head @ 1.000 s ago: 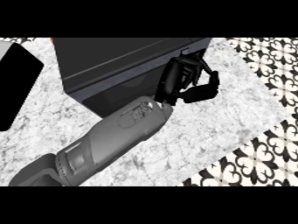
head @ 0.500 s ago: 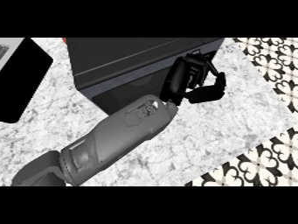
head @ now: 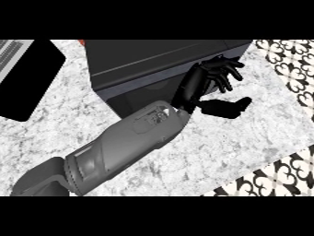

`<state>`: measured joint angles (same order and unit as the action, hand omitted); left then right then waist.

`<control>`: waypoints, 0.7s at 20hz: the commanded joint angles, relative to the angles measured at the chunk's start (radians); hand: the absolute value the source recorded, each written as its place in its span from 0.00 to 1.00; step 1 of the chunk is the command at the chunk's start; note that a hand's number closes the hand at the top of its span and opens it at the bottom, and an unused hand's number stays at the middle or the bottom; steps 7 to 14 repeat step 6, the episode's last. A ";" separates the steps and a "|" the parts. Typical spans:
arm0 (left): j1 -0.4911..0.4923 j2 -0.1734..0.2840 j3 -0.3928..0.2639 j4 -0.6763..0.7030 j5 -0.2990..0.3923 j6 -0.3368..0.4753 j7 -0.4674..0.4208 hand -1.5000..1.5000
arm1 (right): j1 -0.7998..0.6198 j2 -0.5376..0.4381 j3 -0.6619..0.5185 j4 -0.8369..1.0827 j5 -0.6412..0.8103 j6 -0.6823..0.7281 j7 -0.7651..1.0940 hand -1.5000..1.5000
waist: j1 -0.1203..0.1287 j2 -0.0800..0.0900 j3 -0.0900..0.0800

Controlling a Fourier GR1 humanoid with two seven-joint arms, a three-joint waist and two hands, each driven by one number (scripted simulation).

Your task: Pick up the milk, place it into the microwave and close the microwave

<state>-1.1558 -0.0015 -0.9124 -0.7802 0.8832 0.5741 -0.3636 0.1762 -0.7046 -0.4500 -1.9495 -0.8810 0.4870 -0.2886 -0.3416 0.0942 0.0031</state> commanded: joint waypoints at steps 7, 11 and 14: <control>0.079 0.080 0.058 0.182 0.056 0.037 -0.018 0.00 | 0.046 -0.009 -0.044 -0.042 -0.037 -0.004 0.019 0.00 | 0.052 0.002 -0.005; 0.079 0.080 0.058 0.182 0.056 0.037 -0.018 0.00 | 0.046 -0.009 -0.044 -0.042 -0.037 -0.004 0.019 0.00 | 0.052 0.002 -0.005; 0.079 0.080 0.058 0.182 0.056 0.037 -0.018 0.00 | 0.046 -0.009 -0.044 -0.042 -0.037 -0.004 0.019 0.00 | 0.052 0.002 -0.005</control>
